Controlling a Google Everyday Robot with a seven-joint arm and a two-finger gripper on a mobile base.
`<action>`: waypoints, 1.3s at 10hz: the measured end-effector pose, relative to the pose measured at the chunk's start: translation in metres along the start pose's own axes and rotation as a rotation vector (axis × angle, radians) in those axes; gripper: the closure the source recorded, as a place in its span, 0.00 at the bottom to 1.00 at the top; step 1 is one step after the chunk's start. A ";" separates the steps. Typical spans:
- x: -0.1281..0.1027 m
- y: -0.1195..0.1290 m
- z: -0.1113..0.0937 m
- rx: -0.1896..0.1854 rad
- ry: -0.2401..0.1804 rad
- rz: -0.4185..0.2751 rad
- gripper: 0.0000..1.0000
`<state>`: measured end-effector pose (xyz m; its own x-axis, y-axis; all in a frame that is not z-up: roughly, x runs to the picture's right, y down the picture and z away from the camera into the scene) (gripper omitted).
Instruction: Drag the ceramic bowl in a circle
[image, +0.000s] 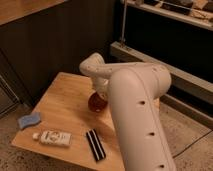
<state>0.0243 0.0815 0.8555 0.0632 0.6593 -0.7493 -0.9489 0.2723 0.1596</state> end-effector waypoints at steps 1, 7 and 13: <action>0.006 0.004 0.002 -0.003 0.001 -0.011 1.00; 0.042 0.093 -0.012 -0.054 -0.042 -0.254 1.00; 0.048 0.160 -0.038 -0.093 -0.097 -0.428 1.00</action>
<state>-0.1367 0.1300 0.8206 0.4808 0.5644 -0.6710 -0.8543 0.4738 -0.2137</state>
